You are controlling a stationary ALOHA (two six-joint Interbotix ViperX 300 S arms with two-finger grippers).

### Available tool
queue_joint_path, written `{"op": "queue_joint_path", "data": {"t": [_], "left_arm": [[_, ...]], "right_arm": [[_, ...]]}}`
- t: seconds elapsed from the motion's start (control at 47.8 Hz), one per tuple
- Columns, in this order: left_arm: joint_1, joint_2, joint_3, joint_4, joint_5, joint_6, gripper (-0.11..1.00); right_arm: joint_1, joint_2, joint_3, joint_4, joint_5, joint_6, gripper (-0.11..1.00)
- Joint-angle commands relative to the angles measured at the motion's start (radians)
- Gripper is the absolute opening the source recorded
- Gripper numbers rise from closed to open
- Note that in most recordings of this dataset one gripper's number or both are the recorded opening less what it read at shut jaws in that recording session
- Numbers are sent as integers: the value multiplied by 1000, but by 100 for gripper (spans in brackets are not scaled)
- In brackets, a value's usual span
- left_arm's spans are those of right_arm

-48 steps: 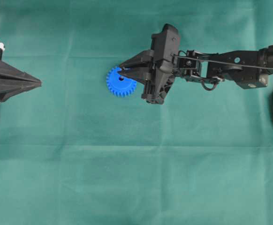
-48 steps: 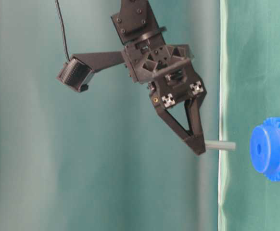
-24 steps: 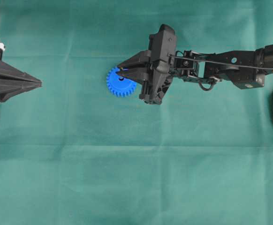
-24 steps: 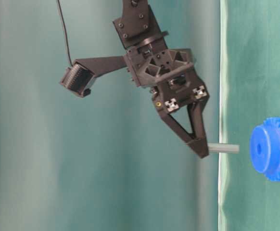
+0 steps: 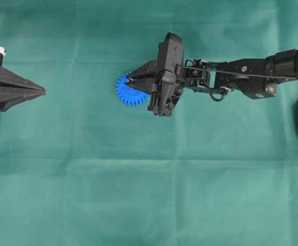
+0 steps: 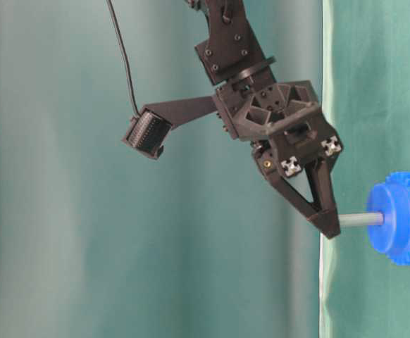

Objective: Insert the shaft placed at a random location into the center hole of the medium gear at another random location.
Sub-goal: 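Align the shaft over the gear's center hole and lower it in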

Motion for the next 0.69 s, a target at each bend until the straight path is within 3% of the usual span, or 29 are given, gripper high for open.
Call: {"op": "queue_joint_path", "data": {"t": [0.0,0.335,0.669], "left_arm": [[-3,9,-15,3,-6,-2,0],[-2,9,-15,3,-5,-2,0],[-2,9,-15,3,-5,-2,0]], "right_arm": [[0,-6,-12,3,-5,-14,13],[0,-18,-12,3,-3,-12,13],[-2,-117,-6,-12,2,-35,13]]}}
